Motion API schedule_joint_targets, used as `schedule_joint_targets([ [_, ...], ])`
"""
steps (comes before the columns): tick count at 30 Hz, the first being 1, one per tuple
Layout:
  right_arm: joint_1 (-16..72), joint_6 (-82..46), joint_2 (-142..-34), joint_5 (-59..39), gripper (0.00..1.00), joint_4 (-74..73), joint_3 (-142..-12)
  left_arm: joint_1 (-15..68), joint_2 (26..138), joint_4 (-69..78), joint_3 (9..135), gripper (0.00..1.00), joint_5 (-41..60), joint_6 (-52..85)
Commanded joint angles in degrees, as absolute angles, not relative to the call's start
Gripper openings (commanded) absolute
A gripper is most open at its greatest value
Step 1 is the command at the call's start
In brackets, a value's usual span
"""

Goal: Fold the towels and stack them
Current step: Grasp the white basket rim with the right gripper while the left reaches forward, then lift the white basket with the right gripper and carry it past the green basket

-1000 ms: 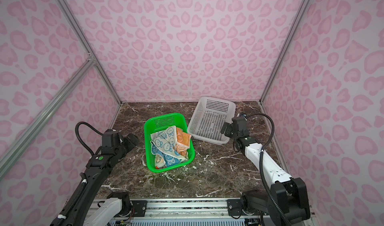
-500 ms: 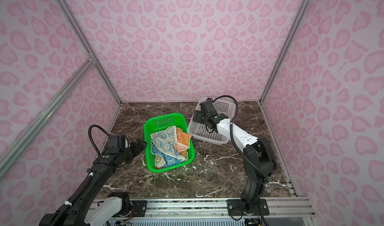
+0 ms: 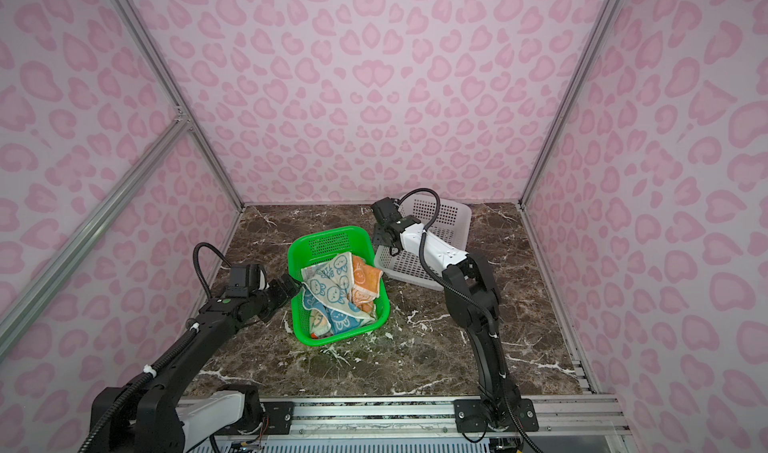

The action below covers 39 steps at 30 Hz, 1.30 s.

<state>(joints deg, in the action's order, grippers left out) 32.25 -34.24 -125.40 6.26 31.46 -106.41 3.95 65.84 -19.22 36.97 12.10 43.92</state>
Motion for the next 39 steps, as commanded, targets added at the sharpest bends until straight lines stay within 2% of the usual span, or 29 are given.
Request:
schedule_joint_targets([
  [1,32.3,-33.3,-126.4,8.5,0.50,33.7,-107.0,5.3,67.7,-16.6,38.4,0.98,11.6,44.6],
  [4,32.0,-32.5,-126.0,9.4,0.39,34.3,-106.7,8.2,70.2,-16.4,40.0,0.98,10.2,44.9],
  [10,30.3,-30.7,-121.8,12.1,0.09,35.8,-103.3,15.5,75.9,-15.4,43.8,0.98,6.9,46.5],
  [13,28.9,-28.8,-118.0,13.3,0.00,35.7,-99.9,19.0,78.9,-15.1,46.2,0.98,5.5,47.6],
  [20,24.3,-25.5,-106.1,13.2,0.00,34.9,-90.4,28.5,87.4,-14.7,54.9,0.98,2.2,50.1],
  [30,20.6,-20.8,-95.2,18.6,0.00,39.0,-88.3,40.1,103.2,-13.9,72.2,0.98,2.3,52.8],
  [34,20.7,-18.6,-92.2,20.0,0.00,39.2,-89.6,39.9,101.5,-15.1,71.3,0.98,1.6,51.2],
  [39,23.9,-17.5,-92.3,19.4,0.00,41.0,-95.7,36.2,93.0,-17.3,66.0,0.98,1.7,48.9],
])
